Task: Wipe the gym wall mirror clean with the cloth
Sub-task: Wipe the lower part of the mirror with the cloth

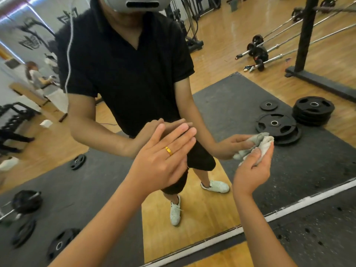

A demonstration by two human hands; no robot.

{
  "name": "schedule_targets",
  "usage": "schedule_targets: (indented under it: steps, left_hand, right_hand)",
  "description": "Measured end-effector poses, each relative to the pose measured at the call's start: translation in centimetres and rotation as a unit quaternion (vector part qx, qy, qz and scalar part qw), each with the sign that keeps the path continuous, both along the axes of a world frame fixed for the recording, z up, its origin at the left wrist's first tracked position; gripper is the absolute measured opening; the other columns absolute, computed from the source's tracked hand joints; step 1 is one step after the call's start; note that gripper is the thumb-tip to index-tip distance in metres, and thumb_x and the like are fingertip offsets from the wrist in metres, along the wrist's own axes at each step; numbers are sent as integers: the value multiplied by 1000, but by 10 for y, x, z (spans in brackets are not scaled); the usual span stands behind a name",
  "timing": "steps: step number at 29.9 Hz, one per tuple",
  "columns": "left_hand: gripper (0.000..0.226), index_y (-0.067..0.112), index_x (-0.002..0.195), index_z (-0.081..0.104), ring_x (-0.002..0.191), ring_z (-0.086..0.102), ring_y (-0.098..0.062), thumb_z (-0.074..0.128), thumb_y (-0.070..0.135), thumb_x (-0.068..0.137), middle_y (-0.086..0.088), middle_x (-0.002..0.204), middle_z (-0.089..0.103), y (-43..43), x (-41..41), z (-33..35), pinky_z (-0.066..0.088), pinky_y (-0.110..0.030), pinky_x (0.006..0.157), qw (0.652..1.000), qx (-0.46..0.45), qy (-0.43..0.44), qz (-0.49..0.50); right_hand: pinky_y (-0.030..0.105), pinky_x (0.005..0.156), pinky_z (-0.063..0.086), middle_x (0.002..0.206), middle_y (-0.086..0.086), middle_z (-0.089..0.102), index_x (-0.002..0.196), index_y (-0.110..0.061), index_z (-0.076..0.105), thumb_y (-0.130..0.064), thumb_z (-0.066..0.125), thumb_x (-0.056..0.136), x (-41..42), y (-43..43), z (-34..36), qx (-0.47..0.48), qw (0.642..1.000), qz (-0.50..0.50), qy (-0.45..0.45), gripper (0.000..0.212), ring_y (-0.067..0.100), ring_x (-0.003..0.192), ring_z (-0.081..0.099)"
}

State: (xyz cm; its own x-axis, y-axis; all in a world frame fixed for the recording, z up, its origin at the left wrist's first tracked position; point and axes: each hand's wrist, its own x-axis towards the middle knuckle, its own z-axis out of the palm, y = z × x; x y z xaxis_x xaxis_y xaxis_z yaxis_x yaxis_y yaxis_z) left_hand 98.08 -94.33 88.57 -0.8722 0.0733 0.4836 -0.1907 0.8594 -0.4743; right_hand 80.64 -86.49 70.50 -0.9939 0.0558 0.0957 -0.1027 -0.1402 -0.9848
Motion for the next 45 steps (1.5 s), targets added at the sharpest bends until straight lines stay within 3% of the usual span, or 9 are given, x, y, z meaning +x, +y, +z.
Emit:
schedule_targets:
  steps: [4,10,16,21,25,30,37,40,45]
  left_hand:
    - [39,11,136,65,147,41,-29,55,24,101,-8,151,53,-9,-1,-5,18,-50,126,996,-81,-15,-14]
    - [41,9,135,67,146,43,-25,57,25,99,-7,150,55,-13,1,-7,22,-49,125,995,-87,33,-38]
    - [41,8,136,66,148,41,-27,54,26,101,-7,152,53,-17,1,-9,16,-50,127,995,-92,22,-38]
    - [39,8,134,67,148,39,-28,52,25,102,-9,151,54,-17,2,-9,13,-50,127,994,-94,24,-40]
    - [40,8,135,67,148,39,-28,51,26,103,-9,150,55,-17,1,-8,12,-50,128,994,-102,26,-39]
    - [38,9,133,68,147,41,-29,51,26,104,-9,149,55,-17,0,-8,16,-51,126,993,-104,28,-46]
    - [39,7,132,69,145,44,-28,49,27,105,-9,146,59,-14,-1,-7,24,-51,124,995,-81,40,-51]
    - [38,6,129,71,144,46,-28,49,26,105,-9,144,60,-15,-1,-7,24,-51,124,995,-76,39,-58]
    - [37,7,127,72,146,44,-29,50,26,104,-8,145,60,-16,0,-8,22,-51,125,995,-71,29,-58]
  right_hand:
    - [40,103,53,148,3,57,158,-14,41,-27,43,110,20,-5,20,3,1000,11,26,50,13,129,59]
    - [3,97,39,137,-5,55,150,-2,48,-23,47,107,57,-13,31,51,981,49,178,48,-7,121,51]
    - [39,105,52,146,-8,59,155,-22,47,-25,47,109,57,-11,5,6,1000,1,-4,46,-2,127,58]
    - [21,101,50,140,-17,57,157,-15,41,-25,48,110,74,-17,45,-18,997,54,59,49,-8,126,56]
    - [5,99,40,141,-15,51,156,-12,42,-28,44,110,70,-14,30,66,990,49,116,49,-18,125,48]
    - [-5,96,28,142,-18,45,158,-14,40,-22,46,111,80,-9,-1,76,996,48,7,48,-27,124,38]
    - [11,92,48,130,-19,58,159,-20,38,-26,48,109,110,-21,46,30,989,104,100,50,-11,117,57]
    - [3,78,42,116,-7,65,158,-22,39,-29,47,109,110,-19,28,86,983,94,132,50,-13,99,57]
    - [7,84,46,123,-10,63,158,-38,30,-33,44,108,113,-6,-21,99,990,92,42,52,3,107,62]
